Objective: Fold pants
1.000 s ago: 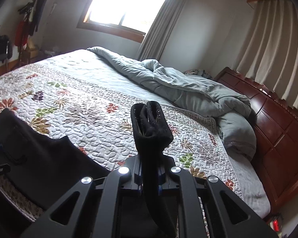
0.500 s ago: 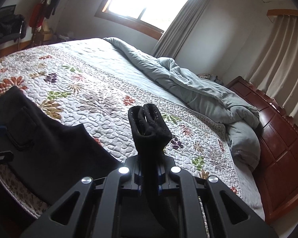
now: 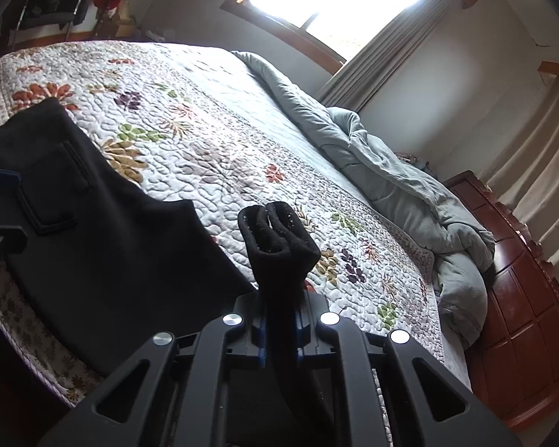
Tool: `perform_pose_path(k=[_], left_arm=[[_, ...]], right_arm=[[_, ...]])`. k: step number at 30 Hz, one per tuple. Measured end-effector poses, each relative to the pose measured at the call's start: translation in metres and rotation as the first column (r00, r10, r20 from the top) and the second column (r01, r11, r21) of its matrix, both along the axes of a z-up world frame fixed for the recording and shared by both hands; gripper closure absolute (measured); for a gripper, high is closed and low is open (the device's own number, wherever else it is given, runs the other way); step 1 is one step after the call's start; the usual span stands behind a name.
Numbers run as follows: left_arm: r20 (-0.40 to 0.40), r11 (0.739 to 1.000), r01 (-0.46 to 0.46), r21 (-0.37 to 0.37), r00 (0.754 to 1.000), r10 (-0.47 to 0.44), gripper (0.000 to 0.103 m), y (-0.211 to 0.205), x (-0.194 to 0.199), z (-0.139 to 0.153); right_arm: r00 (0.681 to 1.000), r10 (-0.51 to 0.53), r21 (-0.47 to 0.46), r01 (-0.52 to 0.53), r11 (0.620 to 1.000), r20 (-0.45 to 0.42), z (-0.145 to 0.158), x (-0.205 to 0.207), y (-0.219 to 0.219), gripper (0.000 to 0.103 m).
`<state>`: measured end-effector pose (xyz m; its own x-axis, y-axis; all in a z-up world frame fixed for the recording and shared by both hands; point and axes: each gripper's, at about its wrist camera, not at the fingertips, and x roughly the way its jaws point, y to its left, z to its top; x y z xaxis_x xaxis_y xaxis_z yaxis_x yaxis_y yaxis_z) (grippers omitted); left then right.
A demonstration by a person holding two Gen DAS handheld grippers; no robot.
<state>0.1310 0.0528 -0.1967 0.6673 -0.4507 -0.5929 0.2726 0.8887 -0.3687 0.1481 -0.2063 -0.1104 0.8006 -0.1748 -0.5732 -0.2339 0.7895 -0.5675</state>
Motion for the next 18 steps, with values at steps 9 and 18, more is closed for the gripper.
perform_pose_path(k=[9, 18], left_arm=[[-0.008, 1.0, 0.006, 0.0, 1.0, -0.006, 0.003, 0.0, 0.002, -0.002], [-0.021, 1.0, -0.012, -0.006, 1.0, 0.012, 0.003, 0.005, 0.004, -0.004]], right_arm=[[0.998, 0.059, -0.098, -0.06, 0.993, -0.019, -0.021, -0.005, 0.018, 0.093], [0.989, 0.128, -0.211, -0.14, 0.968, -0.068, -0.06, -0.011, 0.04, 0.093]])
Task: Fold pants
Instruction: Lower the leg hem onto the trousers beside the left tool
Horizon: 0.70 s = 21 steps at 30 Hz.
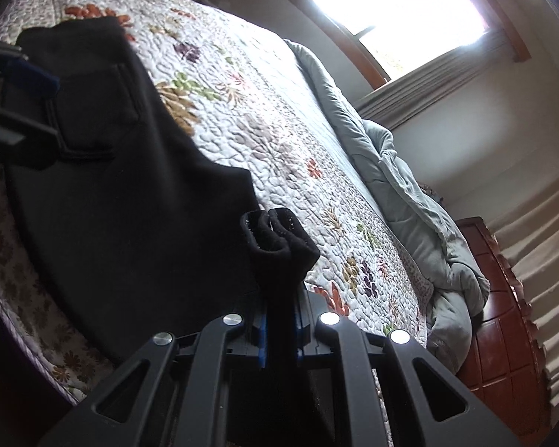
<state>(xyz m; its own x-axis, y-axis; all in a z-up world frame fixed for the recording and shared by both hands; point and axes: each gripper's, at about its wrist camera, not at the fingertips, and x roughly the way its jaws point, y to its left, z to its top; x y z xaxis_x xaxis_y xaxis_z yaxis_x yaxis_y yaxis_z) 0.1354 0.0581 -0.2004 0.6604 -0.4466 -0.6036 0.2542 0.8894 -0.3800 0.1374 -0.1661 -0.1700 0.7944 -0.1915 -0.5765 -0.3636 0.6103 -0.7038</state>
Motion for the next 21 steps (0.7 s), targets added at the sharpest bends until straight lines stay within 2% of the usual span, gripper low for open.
perform_pose_path(k=[21], left_arm=[[-0.013, 1.0, -0.023, -0.019, 1.0, 0.023, 0.003, 0.01, 0.003, 0.0]], right_arm=[[0.998, 0.064, -0.146, -0.067, 0.987, -0.027, -0.048, -0.005, 0.019, 0.093]])
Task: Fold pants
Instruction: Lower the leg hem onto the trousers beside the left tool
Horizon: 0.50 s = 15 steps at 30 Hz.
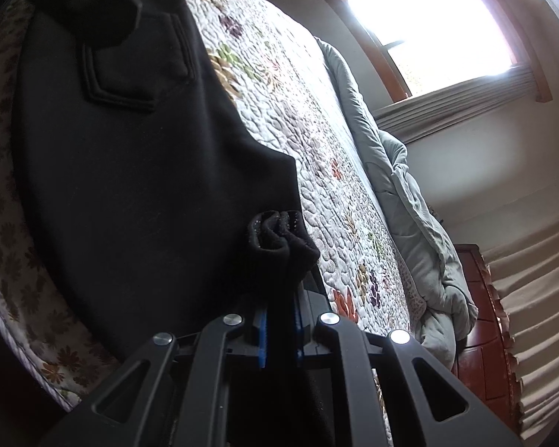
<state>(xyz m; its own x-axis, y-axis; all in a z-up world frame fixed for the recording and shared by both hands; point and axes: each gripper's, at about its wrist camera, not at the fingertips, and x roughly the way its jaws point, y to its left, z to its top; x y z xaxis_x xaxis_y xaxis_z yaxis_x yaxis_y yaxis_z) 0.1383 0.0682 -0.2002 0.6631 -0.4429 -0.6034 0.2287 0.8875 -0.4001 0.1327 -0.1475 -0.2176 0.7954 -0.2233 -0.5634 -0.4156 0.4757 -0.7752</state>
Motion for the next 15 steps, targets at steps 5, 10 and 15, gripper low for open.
perform_pose_path(k=[5, 10, 15], left_arm=[[-0.003, 1.0, -0.01, 0.006, 1.0, 0.01, 0.003, 0.002, -0.002, 0.0], [-0.012, 1.0, -0.02, 0.016, 1.0, 0.02, 0.003, 0.004, -0.005, -0.002], [-0.025, 0.999, -0.034, 0.004, 0.999, 0.034, 0.003, 0.007, -0.008, -0.001]], right_arm=[[1.0, 0.004, -0.03, -0.005, 1.0, -0.016, -0.011, -0.003, 0.004, 0.093], [0.999, 0.013, -0.06, -0.016, 0.998, -0.039, -0.028, -0.006, 0.008, 0.092], [0.999, 0.019, -0.079, -0.022, 0.997, -0.047, -0.036, -0.008, 0.012, 0.09]])
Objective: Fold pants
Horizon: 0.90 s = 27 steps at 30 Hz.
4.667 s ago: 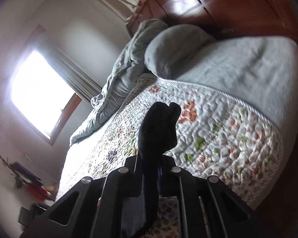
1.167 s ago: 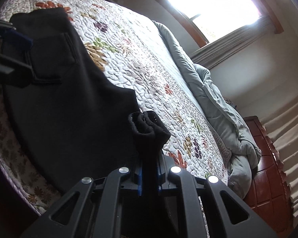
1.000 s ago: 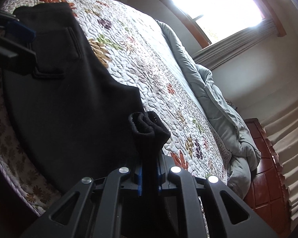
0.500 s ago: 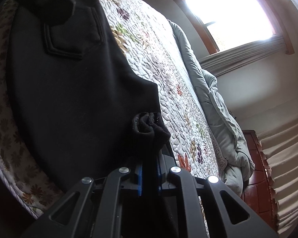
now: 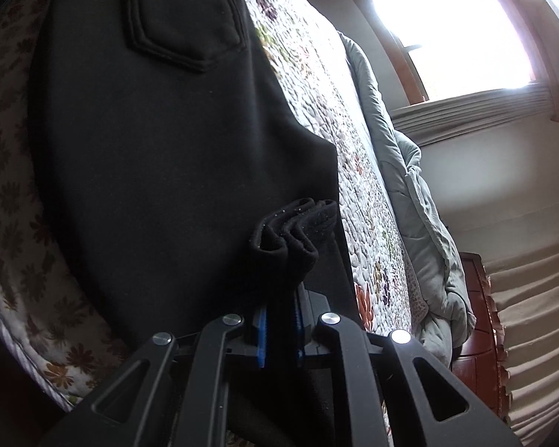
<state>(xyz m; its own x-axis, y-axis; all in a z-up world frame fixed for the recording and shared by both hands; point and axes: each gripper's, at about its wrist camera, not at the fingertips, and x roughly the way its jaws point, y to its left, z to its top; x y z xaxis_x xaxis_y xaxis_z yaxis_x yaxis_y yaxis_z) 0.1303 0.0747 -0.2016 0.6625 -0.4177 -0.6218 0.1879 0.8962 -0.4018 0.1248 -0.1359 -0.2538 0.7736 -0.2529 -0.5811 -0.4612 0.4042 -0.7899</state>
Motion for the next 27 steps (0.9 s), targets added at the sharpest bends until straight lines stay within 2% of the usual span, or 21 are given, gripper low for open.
perform_pose_path(k=[3, 5, 9, 11, 13, 15, 17, 18, 20, 22, 25, 27], left_arm=[[-0.003, 1.0, -0.013, -0.005, 1.0, 0.013, 0.003, 0.002, -0.004, 0.002], [0.002, 1.0, -0.019, -0.004, 1.0, 0.019, 0.003, 0.002, -0.007, 0.006], [0.008, 1.0, -0.021, -0.003, 1.0, 0.021, 0.003, 0.001, -0.012, 0.017], [0.007, 1.0, -0.028, -0.013, 1.0, 0.028, 0.003, 0.002, -0.016, 0.022], [-0.011, 0.999, -0.044, -0.031, 0.999, 0.044, 0.003, 0.005, -0.019, 0.024], [-0.045, 0.997, -0.061, -0.053, 0.997, 0.059, 0.003, 0.007, -0.019, 0.021], [-0.071, 0.995, -0.074, -0.07, 0.995, 0.069, 0.003, 0.01, -0.019, 0.019], [-0.083, 0.994, -0.077, -0.077, 0.994, 0.071, 0.003, 0.011, -0.02, 0.017], [-0.092, 0.994, -0.082, -0.075, 0.993, 0.075, 0.003, 0.013, -0.023, 0.016], [-0.113, 0.993, -0.092, -0.076, 0.99, 0.083, 0.003, 0.014, -0.025, 0.013], [-0.153, 0.988, -0.119, -0.095, 0.983, 0.103, 0.003, 0.019, -0.027, 0.006], [-0.174, 0.981, -0.154, -0.118, 0.976, 0.132, 0.003, 0.025, -0.029, 0.006]], right_arm=[[1.0, 0.019, -0.018, -0.019, 1.0, -0.002, -0.001, -0.006, 0.002, 0.085], [0.999, 0.038, 0.003, -0.038, 0.999, -0.02, 0.004, -0.015, 0.003, 0.069], [0.995, 0.084, 0.059, -0.081, 0.995, -0.045, 0.023, -0.039, 0.002, 0.068], [0.991, 0.096, 0.141, -0.082, 0.987, -0.097, 0.039, -0.045, -0.002, 0.068], [0.985, 0.061, 0.295, -0.011, 0.956, -0.161, 0.064, -0.037, -0.016, 0.068], [0.974, -0.014, 0.436, 0.114, 0.893, -0.227, 0.085, -0.011, -0.041, 0.068], [0.955, -0.089, 0.494, 0.224, 0.84, -0.282, 0.086, 0.019, -0.063, 0.07], [0.942, -0.11, 0.497, 0.264, 0.826, -0.318, 0.081, 0.03, -0.069, 0.071], [0.908, -0.13, 0.477, 0.326, 0.816, -0.399, 0.063, 0.048, -0.075, 0.075], [0.881, -0.111, 0.465, 0.346, 0.815, -0.46, 0.048, 0.053, -0.075, 0.078], [0.882, -0.068, 0.458, 0.306, 0.835, -0.466, 0.045, 0.044, -0.068, 0.092], [0.876, -0.038, 0.445, 0.281, 0.85, -0.481, 0.045, 0.042, -0.065, 0.093]])
